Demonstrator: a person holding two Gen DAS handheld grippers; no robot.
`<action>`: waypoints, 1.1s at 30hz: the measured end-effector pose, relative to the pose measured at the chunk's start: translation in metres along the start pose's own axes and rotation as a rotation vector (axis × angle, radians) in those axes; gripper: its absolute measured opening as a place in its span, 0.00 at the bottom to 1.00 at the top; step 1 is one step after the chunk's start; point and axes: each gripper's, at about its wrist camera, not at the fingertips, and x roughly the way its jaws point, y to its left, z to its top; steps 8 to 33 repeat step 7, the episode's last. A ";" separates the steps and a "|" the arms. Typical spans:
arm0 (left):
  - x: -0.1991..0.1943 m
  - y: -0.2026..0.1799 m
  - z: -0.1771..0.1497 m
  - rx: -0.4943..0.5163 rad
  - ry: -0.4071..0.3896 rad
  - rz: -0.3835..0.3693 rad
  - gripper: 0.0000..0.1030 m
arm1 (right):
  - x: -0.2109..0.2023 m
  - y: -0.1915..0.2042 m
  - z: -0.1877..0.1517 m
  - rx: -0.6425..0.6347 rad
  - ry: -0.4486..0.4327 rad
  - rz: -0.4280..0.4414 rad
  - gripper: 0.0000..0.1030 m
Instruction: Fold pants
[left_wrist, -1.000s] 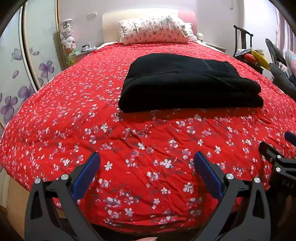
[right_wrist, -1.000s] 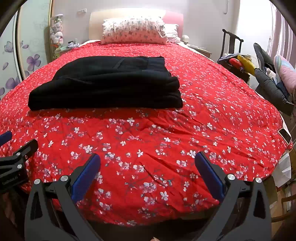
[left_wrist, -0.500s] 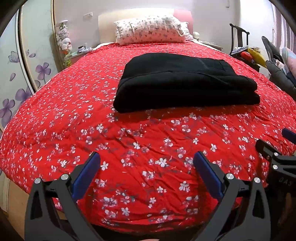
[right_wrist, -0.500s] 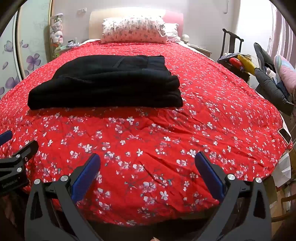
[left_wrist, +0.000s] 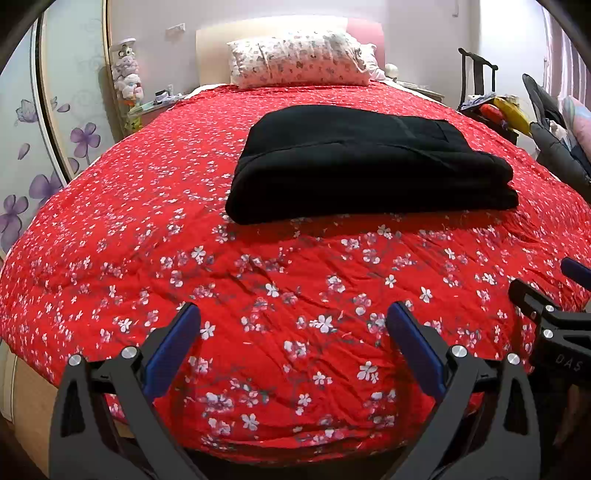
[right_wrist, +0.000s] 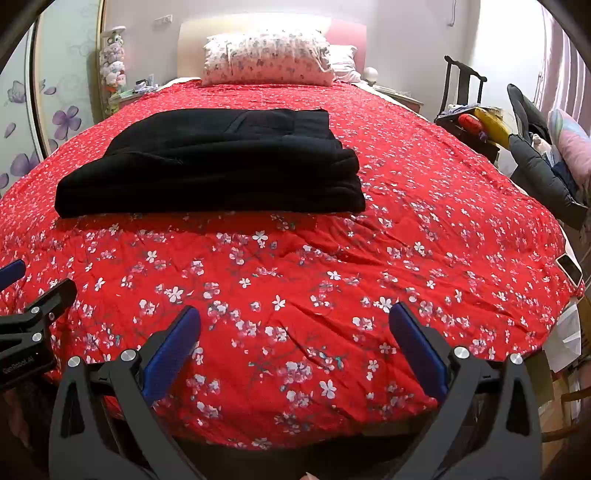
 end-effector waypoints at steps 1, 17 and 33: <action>0.000 0.001 0.000 -0.002 0.002 -0.002 0.98 | 0.000 0.000 0.000 0.000 0.000 0.000 0.99; 0.002 0.006 0.002 -0.006 0.009 -0.007 0.98 | 0.001 -0.001 0.000 -0.001 0.002 0.001 0.99; 0.002 0.006 0.002 -0.006 0.009 -0.007 0.98 | 0.001 -0.001 0.000 -0.001 0.002 0.001 0.99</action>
